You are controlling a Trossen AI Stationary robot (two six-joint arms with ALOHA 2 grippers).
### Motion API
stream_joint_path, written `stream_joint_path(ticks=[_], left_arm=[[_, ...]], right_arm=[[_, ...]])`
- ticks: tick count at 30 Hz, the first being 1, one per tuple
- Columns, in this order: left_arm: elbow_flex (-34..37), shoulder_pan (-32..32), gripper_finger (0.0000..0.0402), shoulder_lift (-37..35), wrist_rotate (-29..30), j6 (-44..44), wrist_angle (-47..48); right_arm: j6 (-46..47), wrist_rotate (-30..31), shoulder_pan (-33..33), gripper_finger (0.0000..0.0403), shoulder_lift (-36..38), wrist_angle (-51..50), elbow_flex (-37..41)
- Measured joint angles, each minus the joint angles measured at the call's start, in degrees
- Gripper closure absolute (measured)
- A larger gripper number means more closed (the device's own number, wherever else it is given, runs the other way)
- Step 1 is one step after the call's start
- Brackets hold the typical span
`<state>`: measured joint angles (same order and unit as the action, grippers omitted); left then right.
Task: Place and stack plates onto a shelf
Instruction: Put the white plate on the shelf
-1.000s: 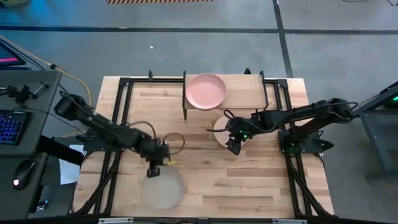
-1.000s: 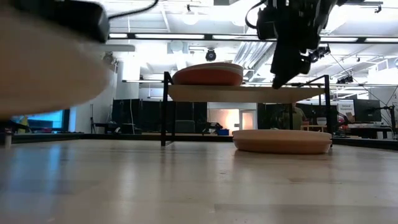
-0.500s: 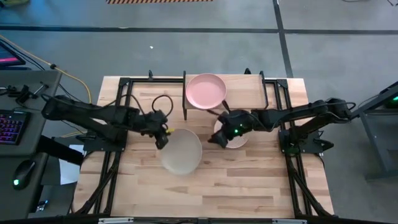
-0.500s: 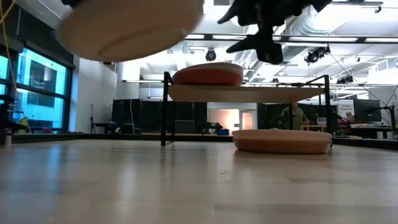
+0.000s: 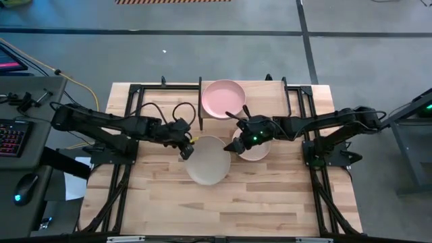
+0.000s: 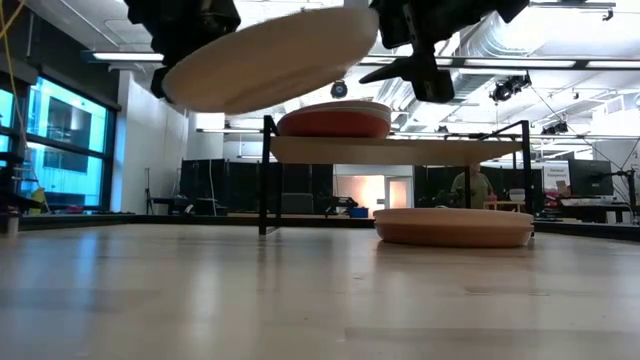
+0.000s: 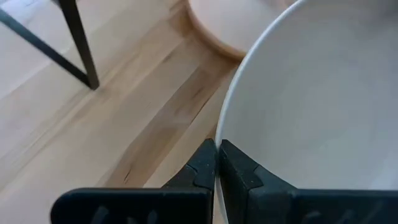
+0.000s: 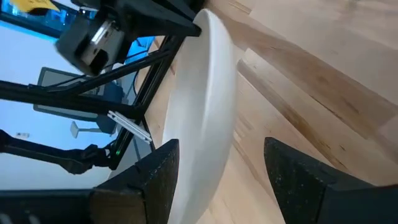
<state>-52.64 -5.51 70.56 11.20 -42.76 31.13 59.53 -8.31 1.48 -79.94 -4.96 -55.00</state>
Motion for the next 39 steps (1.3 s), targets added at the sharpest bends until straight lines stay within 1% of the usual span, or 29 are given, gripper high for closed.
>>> stream_joint_path(ticks=[9, 12, 15, 19, 24, 26, 29, 32, 35, 39], left_arm=[[0.0, 1.0, 0.0401, 0.0, 0.4, -1.6, -2.0], [0.0, 1.0, 0.0402, 0.0, 0.5, -1.6, -3.1], [0.0, 1.0, 0.0401, 0.0, 0.6, -1.6, -4.5], [0.0, 1.0, 0.04, 0.0, 0.6, -2.0, -5.1], [0.0, 1.0, 0.0399, 0.0, 0.5, -2.6, -6.1], [0.0, 1.0, 0.0399, 0.0, -0.3, -2.1, -6.6], [0.0, 1.0, 0.0395, -0.2, -0.8, -1.9, -7.5], [0.0, 1.0, 0.0378, -0.6, -1.3, -1.6, -9.1], [0.0, 1.7, 0.035, -1.6, -3.5, -0.5, -11.5], [0.1, 3.0, 0.0308, -4.3, -6.3, 0.3, -12.2]], right_arm=[[1.8, -0.1, 0.0, 0.0187, 0.0, -0.8, 0.0], [2.1, -0.1, 0.0, 0.02, 0.0, -1.0, 0.0], [3.1, 0.8, 0.0, 0.0232, 0.0, -1.2, 0.0], [3.6, 1.4, 0.0, 0.0293, 0.0, -1.5, 0.0], [3.2, 2.4, 0.0, 0.0372, -0.1, -4.5, 0.0], [2.3, 2.9, 0.0, 0.0392, -0.2, -5.9, 0.1], [1.9, 3.1, 0.0, 0.0391, -0.2, -7.3, 0.1], [1.4, 2.8, 0.0, 0.039, -0.1, -8.3, 0.0], [0.4, 2.2, 0.0, 0.0398, -0.1, -8.7, 0.0], [-0.6, 1.3, -0.3, 0.0398, 0.6, -10.7, 0.0]])
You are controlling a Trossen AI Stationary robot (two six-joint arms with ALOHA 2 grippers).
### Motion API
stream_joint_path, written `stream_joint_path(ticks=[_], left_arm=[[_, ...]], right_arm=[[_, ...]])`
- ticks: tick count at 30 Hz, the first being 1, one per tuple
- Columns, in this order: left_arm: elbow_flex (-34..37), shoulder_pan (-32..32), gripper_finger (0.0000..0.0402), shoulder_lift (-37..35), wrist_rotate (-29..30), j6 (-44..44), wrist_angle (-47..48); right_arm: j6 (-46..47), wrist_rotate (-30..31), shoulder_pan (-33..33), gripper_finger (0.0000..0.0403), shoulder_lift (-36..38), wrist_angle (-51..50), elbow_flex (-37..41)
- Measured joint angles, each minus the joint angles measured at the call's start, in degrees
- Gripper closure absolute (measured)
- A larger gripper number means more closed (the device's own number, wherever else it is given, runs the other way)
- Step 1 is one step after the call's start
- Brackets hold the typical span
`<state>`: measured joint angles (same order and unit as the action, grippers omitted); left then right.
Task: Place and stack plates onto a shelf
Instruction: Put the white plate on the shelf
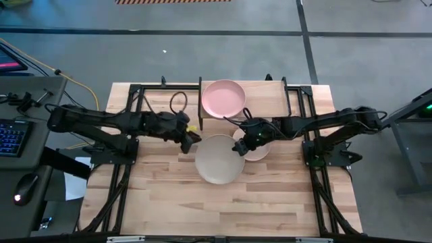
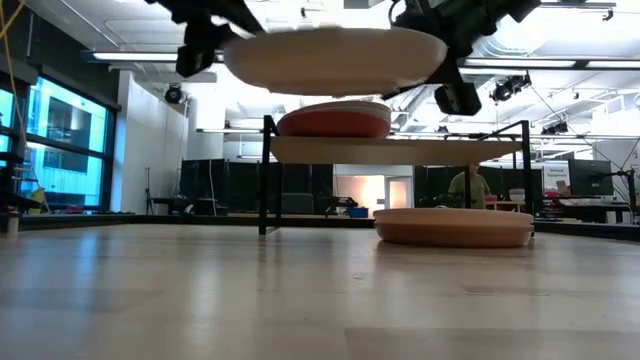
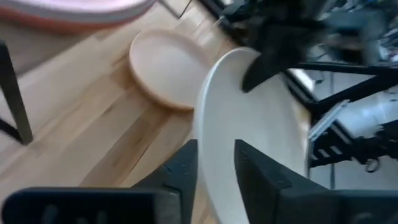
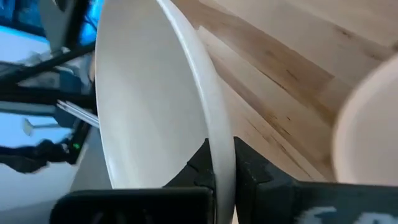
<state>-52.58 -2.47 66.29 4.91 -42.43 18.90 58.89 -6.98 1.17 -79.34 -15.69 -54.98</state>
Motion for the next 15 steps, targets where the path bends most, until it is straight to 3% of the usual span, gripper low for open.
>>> stream_joint_path(ticks=[7, 15], left_arm=[[0.0, 2.6, 0.0259, -10.0, -0.8, 3.0, 0.4], [0.0, 2.7, 0.0252, -21.7, 6.5, 12.9, -2.5]], right_arm=[[-4.1, 0.3, -2.3, 0.0401, 6.7, -13.1, 0.0], [-5.1, 9.6, -3.4, 0.0402, 21.1, -28.6, 0.0]])
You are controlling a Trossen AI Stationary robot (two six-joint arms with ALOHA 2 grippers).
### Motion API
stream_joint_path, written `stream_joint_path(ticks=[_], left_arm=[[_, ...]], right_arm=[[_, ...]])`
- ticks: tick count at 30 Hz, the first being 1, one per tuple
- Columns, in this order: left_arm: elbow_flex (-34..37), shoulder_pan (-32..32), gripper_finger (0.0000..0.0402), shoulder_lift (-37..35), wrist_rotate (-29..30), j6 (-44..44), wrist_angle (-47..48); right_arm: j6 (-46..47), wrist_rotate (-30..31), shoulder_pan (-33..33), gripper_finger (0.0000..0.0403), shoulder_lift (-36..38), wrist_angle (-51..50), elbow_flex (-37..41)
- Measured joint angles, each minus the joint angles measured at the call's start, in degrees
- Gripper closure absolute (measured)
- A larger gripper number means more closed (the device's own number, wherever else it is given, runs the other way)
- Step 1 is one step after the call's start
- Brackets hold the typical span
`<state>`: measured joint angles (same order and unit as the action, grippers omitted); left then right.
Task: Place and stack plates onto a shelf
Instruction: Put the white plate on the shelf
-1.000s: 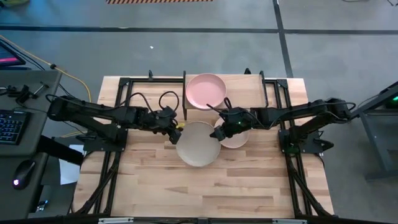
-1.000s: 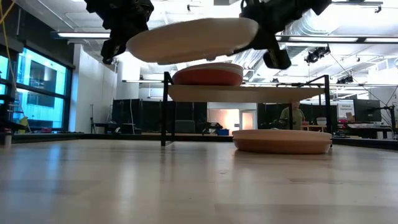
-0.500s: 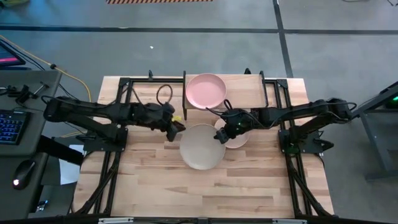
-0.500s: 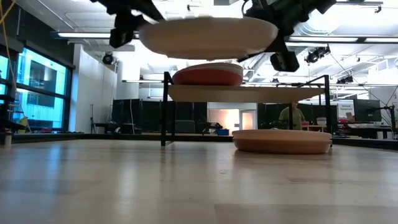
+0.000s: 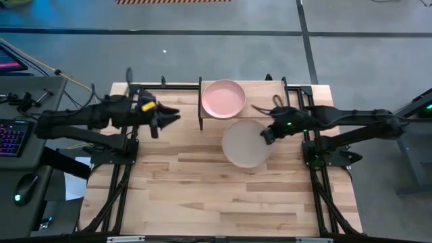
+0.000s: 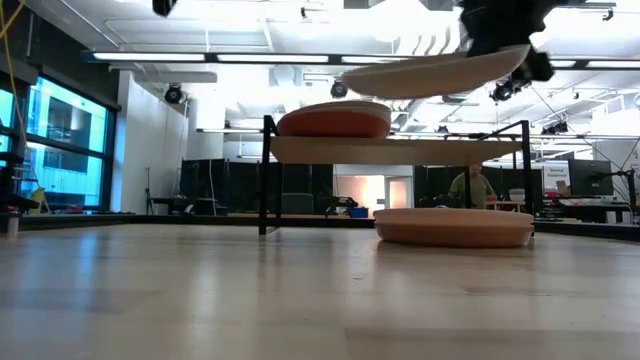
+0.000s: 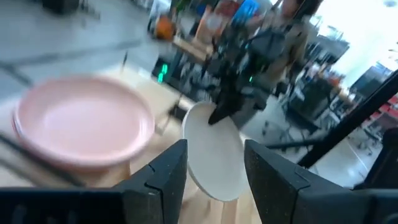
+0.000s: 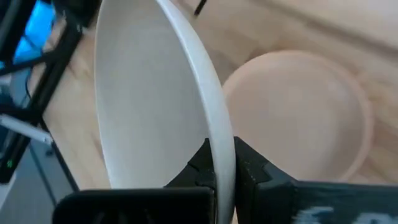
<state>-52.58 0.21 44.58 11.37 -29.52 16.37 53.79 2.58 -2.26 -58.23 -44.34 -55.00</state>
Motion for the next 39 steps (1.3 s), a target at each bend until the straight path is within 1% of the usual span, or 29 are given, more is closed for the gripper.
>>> stream_joint_path(ticks=[2, 6, 8, 12, 14, 15, 16, 19, 22, 26, 28, 31, 36, 39], left_arm=[[0.0, 0.0, 0.0252, -0.9, 0.7, 2.5, -2.5], [0.0, 0.0, 0.0252, -0.6, 0.8, 5.9, -7.3], [0.0, 0.0, 0.0252, 0.4, 0.7, 6.1, -8.9], [0.0, 0.0, 0.0252, 2.4, 0.8, 6.3, -11.0], [0.0, 0.0, 0.0252, 3.1, 0.8, 6.1, -11.1], [0.0, 0.0, 0.0252, 3.6, 0.8, 6.0, -11.2], [0.0, 0.0, 0.0252, 3.9, 0.7, 5.8, -11.0], [0.0, -0.3, 0.0252, 4.5, -0.7, 5.0, -11.0], [0.0, -0.4, 0.0252, 4.6, -1.0, 4.3, -11.1], [0.0, -0.4, 0.0252, 4.6, -1.0, 4.3, -11.1], [0.0, -0.4, 0.0252, 4.6, -1.0, 4.6, -11.2], [0.0, -0.4, 0.0252, 4.5, -1.0, 4.7, -11.2], [0.0, -0.4, 0.0252, 4.5, -1.0, 4.7, -11.1], [0.0, -0.3, 0.0252, 4.5, -1.0, 4.7, -11.1]], right_arm=[[1.0, 2.7, 0.0, 0.0402, 3.2, -2.4, 0.0], [5.2, 8.8, 0.0, 0.0402, 8.0, -8.2, 0.0], [8.2, 13.5, -0.1, 0.0402, 9.5, -10.8, 0.0], [13.3, 26.0, -3.3, 0.0402, 10.6, -11.1, 0.0], [14.9, 29.8, -5.5, 0.0402, 10.5, -11.1, 0.0], [14.9, 30.5, -6.7, 0.0402, 10.5, -11.1, 0.0], [14.5, 30.6, -8.0, 0.0402, 10.4, -11.1, 0.0], [12.2, 28.5, -11.3, 0.0403, 10.4, -12.0, 0.0], [11.8, 27.5, -14.0, 0.0403, 10.2, -12.8, 0.0], [10.0, 25.3, -16.9, 0.0401, 8.8, -11.0, 0.0], [8.4, 23.4, -17.7, 0.0394, 7.5, -9.5, 0.0], [6.8, 22.2, -18.7, 0.0371, 5.5, -8.6, 0.0], [5.2, 23.0, -21.2, 0.0315, 3.1, -9.7, 0.0], [2.3, 21.9, -22.8, 0.0282, 2.6, -8.5, 0.0]])
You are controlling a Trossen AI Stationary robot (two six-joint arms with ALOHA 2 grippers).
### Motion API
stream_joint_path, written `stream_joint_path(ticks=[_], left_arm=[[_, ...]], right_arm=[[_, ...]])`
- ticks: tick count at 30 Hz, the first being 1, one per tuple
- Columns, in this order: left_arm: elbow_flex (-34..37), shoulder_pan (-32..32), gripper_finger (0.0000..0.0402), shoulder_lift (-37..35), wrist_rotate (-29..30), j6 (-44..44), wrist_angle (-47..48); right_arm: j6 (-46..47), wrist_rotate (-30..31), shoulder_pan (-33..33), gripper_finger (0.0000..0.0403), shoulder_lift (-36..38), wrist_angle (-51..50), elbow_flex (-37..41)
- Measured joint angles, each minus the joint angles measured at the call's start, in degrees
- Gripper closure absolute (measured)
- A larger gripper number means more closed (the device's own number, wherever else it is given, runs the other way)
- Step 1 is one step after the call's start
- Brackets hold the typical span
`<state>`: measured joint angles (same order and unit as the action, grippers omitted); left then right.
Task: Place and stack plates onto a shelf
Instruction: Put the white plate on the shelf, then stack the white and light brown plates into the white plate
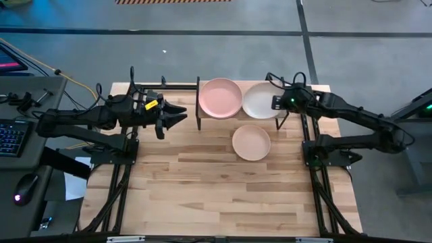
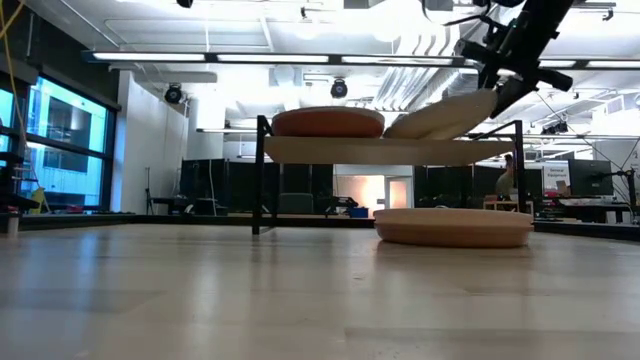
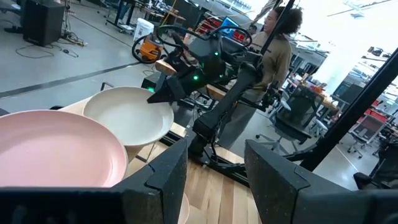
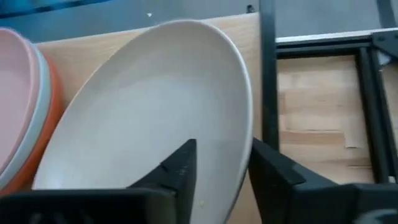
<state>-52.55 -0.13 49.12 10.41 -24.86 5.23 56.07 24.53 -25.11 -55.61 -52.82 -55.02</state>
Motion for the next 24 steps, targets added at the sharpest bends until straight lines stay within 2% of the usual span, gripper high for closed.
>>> stream_joint_path(ticks=[6, 14, 18, 21, 24], left_arm=[[0.0, 0.0, 0.0252, 0.0, 0.0, 0.0, 0.0], [0.0, 0.0, 0.0252, 0.0, 0.0, 0.0, 0.0], [0.0, 0.0, 0.0252, 0.0, 0.0, -0.6, 0.0], [0.0, 0.0, 0.0252, 0.0, 0.0, -0.5, 0.0], [0.0, 0.0, 0.0252, 0.0, 0.0, -0.5, 0.0]], right_arm=[[-5.5, -0.4, -4.1, 0.024, 0.2, 0.8, 0.0], [-11.8, -1.4, -8.5, 0.0236, 0.3, 4.7, -0.1], [-14.1, -3.0, -9.2, 0.0236, 0.7, 3.9, -2.5], [-16.1, -6.1, -8.3, 0.0248, 1.2, -0.6, -4.5], [-15.7, -5.1, -6.1, 0.0296, 1.9, -8.5, -4.8]])
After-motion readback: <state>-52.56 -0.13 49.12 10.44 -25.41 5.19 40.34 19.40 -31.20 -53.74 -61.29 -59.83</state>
